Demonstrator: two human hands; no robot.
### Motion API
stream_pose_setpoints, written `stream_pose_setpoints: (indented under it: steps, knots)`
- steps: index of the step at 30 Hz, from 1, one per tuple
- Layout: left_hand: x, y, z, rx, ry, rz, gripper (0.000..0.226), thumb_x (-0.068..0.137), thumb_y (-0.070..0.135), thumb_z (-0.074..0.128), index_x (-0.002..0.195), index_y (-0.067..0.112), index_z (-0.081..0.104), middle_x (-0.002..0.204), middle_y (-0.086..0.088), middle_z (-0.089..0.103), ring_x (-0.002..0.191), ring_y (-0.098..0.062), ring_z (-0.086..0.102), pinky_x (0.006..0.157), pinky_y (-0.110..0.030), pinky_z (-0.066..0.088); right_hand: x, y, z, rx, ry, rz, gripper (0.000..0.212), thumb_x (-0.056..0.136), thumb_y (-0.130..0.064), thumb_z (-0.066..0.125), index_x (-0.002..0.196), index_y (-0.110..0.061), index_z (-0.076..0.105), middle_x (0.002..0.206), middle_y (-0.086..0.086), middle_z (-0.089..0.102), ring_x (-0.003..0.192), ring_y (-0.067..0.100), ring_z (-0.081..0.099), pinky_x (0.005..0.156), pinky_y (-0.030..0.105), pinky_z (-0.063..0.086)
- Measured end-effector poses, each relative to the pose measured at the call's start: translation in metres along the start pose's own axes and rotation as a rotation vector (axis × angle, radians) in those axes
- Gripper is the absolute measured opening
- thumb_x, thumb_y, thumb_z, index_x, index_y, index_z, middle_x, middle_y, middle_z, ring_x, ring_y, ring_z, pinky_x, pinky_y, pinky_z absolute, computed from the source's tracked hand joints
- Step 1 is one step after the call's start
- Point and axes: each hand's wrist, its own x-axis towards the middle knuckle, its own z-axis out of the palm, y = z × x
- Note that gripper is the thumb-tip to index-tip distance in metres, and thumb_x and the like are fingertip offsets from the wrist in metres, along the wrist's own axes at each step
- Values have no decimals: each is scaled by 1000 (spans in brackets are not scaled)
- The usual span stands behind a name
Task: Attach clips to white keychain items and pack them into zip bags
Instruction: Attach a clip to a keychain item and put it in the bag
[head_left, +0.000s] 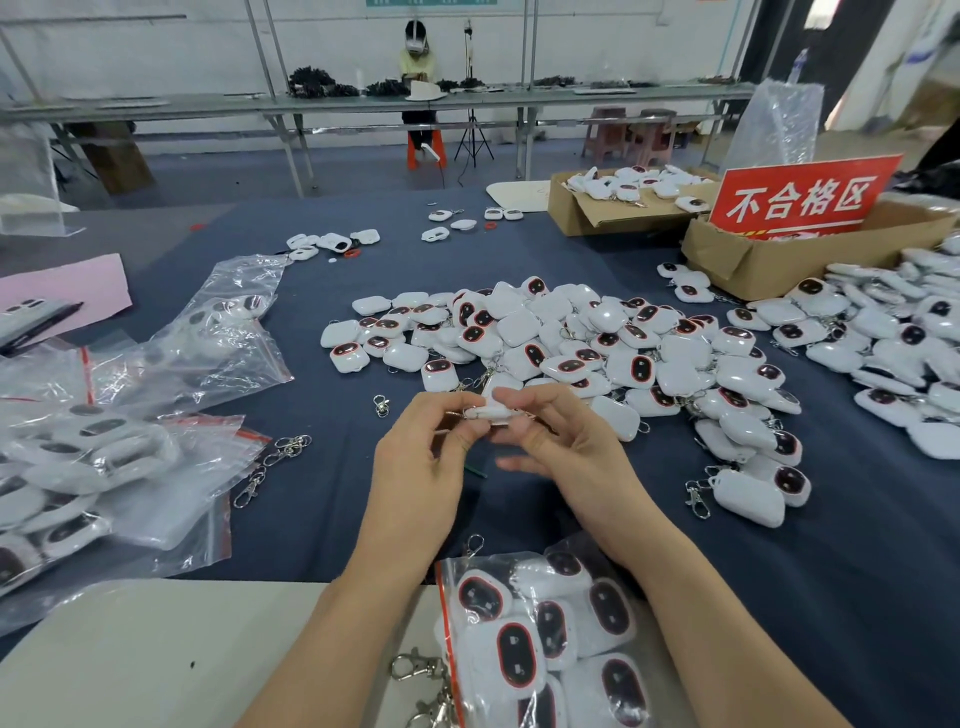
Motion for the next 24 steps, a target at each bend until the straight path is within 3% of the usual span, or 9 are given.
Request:
stream_pose_setpoints:
  steps: [3,10,15,17,20,24]
  knots:
    - [-2,-2,2,159,-28,123,25,97,10,64,107,33,66,106,19,63,103,-3,63,84,-10,45,-1,-3,4,-80,3,-45,29,94,-8,66,92,-37,73,107,-2,75,99,15,71,85,30,59]
    - [-2,0,3,68,-39,118,30,96,12,67,103,42,64,106,18,64,102,-6,65,84,-10,47,-2,-2,1,-11,-2,-91,12,94,-4,62,92,-16,65,114,4,75,104,17,71,86,27,56]
    - [-4,-3,3,116,-29,132,24,97,9,65,102,33,65,102,16,62,99,-7,64,80,-12,47,0,2,1,-38,33,-107,10,89,-10,65,86,-20,67,108,1,76,100,16,72,83,27,57]
    - [-3,-3,3,114,-26,138,26,97,9,65,100,35,65,101,17,62,98,-7,63,79,-11,45,1,4,0,-36,35,-104,3,85,-17,66,87,-16,66,103,-2,77,96,14,73,80,25,58]
    - [-3,-3,3,107,-27,134,28,96,8,65,97,36,64,99,16,63,98,-8,63,77,-10,44,2,7,-1,-35,33,-95,11,83,-20,66,90,-11,65,97,-4,78,92,12,73,78,23,58]
    - [-3,-1,3,106,-27,144,43,95,6,65,95,50,61,99,19,63,98,-6,63,77,-8,44,2,9,-1,-47,36,-89,1,89,-12,65,90,-11,65,92,-3,78,89,11,73,77,24,59]
